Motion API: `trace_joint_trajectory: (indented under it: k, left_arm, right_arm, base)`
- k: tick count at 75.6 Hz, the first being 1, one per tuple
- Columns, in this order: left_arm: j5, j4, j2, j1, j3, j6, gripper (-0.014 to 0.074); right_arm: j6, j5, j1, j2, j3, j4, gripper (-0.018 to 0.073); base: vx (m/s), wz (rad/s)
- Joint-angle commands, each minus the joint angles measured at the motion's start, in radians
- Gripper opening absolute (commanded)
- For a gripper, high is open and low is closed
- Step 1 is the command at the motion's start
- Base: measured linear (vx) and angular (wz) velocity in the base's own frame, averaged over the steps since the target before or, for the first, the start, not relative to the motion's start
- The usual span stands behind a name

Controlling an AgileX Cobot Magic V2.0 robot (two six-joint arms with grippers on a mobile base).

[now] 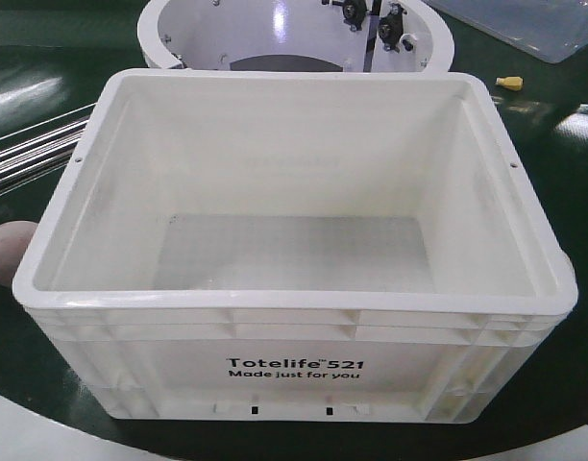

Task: Place moving items into box and shelve

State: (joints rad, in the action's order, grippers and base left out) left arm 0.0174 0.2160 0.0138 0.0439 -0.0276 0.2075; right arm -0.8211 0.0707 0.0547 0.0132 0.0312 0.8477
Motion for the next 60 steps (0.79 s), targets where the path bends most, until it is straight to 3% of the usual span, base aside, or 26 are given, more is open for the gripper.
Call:
trace_joint_trajectory:
  k: [1, 23, 31, 47, 60]
  left_arm:
    - [-0.088, 0.005, 0.01, 0.001, 0.018, -0.009, -0.0006]
    - [-0.089, 0.005, 0.01, 0.001, 0.018, -0.009, -0.0006]
    - [-0.166, 0.005, 0.01, 0.001, 0.03, -0.02, -0.0006]
    - [-0.169, 0.005, 0.008, 0.001, 0.207, -0.058, -0.0006]
    - [-0.042, 0.005, -0.03, 0.001, 0.385, -0.058, -0.0006]
  right_arm:
    - [-0.01, -0.051, 0.005, 0.006, -0.014, 0.006, -0.0004]
    - [-0.015, -0.051, 0.005, 0.006, -0.014, 0.005, -0.0004]
    - [-0.017, -0.048, 0.005, 0.006, -0.037, 0.027, -0.0004]
    - [-0.069, -0.009, 0.005, 0.006, -0.279, 0.012, -0.0004]
    - [-0.076, -0.008, 0.005, -0.036, -0.478, 0.016, -0.0004]
  base:
    - [0.0, 0.0]
    - [0.0, 0.0]
    - [0.0, 0.0]
    - [0.0, 0.0]
    - [0.0, 0.0]
